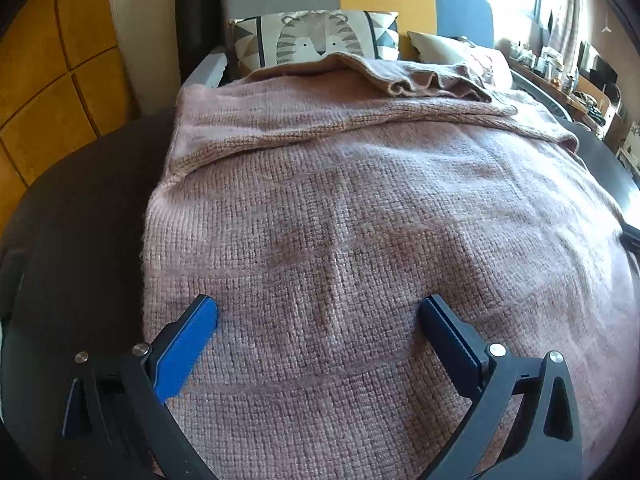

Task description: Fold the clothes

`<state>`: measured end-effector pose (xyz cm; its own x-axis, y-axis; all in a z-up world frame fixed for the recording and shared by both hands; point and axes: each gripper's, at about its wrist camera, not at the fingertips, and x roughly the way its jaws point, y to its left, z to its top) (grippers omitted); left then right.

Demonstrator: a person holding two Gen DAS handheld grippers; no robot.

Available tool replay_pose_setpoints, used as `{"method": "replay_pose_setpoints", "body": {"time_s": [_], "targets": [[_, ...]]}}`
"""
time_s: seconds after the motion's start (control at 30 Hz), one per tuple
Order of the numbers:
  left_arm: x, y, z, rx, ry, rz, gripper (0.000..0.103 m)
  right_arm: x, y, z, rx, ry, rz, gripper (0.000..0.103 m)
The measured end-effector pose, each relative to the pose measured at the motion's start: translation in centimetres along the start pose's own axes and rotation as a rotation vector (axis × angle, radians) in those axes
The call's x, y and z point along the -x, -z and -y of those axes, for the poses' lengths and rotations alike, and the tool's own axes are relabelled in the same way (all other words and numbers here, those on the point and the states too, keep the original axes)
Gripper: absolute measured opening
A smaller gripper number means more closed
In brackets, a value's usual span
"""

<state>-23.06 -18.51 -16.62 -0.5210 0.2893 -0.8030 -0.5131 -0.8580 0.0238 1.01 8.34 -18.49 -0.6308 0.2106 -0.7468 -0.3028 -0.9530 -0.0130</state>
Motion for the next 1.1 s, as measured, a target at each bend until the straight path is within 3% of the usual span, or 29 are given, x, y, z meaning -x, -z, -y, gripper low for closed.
{"method": "replay_pose_setpoints", "body": {"time_s": [0.1, 0.17, 0.27, 0.37, 0.47, 0.53, 0.67, 0.77, 0.9, 1.0, 1.1], "targets": [[1.7, 0.2, 1.1, -0.016, -0.064, 0.019, 0.100, 0.0, -0.7, -0.1, -0.013, 0.007, -0.030, 0.035], [4.4, 2.9, 2.6, -0.045, -0.030, 0.093, 0.100, 2.0, -0.2, -1.6, -0.005, -0.017, -0.010, 0.035], [7.6, 7.7, 5.6, -0.162, -0.001, 0.162, 0.100, 4.2, 1.4, -4.5, 0.077, -0.056, -0.001, 0.035], [7.8, 11.5, 7.5, -0.301, -0.079, 0.142, 0.099, 4.6, 4.1, -7.0, 0.211, -0.035, -0.059, 0.035], [9.3, 13.2, 6.6, -0.290, -0.103, 0.194, 0.099, 5.7, 6.8, -7.6, 0.263, -0.023, -0.043, 0.036], [9.6, 13.9, 5.1, -0.244, -0.112, 0.187, 0.099, 6.6, 8.2, -7.0, 0.242, -0.031, -0.020, 0.038], [9.8, 14.5, 2.1, -0.083, -0.057, 0.118, 0.099, 7.8, 9.3, -5.6, 0.158, -0.057, 0.000, 0.039], [10.5, 15.1, 0.5, 0.020, -0.021, 0.127, 0.100, 8.3, 8.1, -6.2, 0.133, -0.049, -0.034, 0.039], [9.9, 15.2, -0.3, 0.049, -0.083, 0.114, 0.100, 9.2, 5.3, -9.2, 0.121, -0.161, 0.072, 0.039], [9.4, 15.5, -1.2, 0.083, -0.073, 0.099, 0.100, 6.6, 3.3, -12.3, 0.146, -0.203, 0.031, 0.039], [9.5, 16.0, -1.8, 0.107, -0.071, 0.105, 0.100, 3.8, 3.5, -14.6, 0.188, -0.212, -0.049, 0.038]]}}
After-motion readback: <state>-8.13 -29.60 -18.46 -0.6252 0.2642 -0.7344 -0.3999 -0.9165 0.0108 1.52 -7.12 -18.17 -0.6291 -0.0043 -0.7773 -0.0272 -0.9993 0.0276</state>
